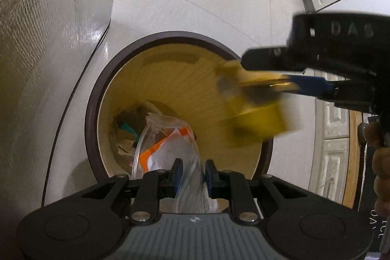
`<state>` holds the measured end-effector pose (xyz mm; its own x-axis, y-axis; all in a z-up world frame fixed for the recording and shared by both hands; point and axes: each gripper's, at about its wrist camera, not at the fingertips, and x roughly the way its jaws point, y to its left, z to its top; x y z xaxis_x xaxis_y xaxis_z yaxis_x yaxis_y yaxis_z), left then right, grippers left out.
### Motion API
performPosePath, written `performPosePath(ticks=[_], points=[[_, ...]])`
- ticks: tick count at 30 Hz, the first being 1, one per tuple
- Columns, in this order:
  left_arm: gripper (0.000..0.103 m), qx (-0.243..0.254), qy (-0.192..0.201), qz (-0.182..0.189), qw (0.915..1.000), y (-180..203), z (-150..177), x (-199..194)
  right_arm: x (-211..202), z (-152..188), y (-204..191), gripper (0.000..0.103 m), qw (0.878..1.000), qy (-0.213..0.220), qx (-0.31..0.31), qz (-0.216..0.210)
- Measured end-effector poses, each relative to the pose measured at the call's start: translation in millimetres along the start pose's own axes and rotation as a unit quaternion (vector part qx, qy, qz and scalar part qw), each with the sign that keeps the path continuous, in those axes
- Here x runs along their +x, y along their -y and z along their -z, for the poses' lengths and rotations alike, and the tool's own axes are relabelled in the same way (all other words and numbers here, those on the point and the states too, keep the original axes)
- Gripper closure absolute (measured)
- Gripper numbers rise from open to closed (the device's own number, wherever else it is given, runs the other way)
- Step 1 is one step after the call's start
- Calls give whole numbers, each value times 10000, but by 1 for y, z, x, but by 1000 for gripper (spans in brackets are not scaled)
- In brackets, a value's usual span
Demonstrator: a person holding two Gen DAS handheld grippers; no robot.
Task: Collect trash
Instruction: 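Open the right tool dropping the yellow box while left tool drops the bag, then raise both tools from the bin and swing them back toward the table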
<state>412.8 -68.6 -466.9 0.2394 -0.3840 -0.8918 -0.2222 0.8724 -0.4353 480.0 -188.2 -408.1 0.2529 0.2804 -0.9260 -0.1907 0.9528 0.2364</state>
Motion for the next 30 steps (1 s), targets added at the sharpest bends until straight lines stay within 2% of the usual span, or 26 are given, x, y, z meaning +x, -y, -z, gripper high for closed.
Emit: performPosePath(ticks=[2, 4, 8, 10, 12, 15, 21, 25, 26, 30], points=[[82, -25, -9, 8, 10000, 1, -2, 0, -1, 1, -4, 35, 9999, 47, -83, 75], [82, -67, 2, 37, 10000, -1, 0, 1, -2, 2, -4, 30, 9996, 88, -213, 132], [82, -198, 84, 337, 9992, -4, 0, -4, -2, 0, 5, 30, 9995, 22, -269, 179], [77, -228, 112, 544, 9982, -2, -2, -8, -3, 0, 11, 29, 9995, 20, -227, 220], [65, -191, 152, 632, 9977, 1, -4, -12, -6, 0, 17, 29, 9995, 25, -191, 240], [50, 13, 74, 316, 9995, 9, -5, -16, -8, 2, 23, 25, 9996, 18, -138, 226], [23, 298, -264, -648, 9971, 9, -6, -20, -6, 7, 27, 19, 9995, -133, -211, 215], [13, 641, -172, -934, 9934, 15, -7, -31, -14, 14, 32, 14, 9994, -142, -277, 170], [10, 688, -151, -970, 9928, 16, -8, -34, -16, 16, 34, 9, 9994, -134, -270, 157], [4, 772, -136, -1006, 9918, 19, -9, -40, -25, 22, 41, 3, 9997, -77, -213, 49]])
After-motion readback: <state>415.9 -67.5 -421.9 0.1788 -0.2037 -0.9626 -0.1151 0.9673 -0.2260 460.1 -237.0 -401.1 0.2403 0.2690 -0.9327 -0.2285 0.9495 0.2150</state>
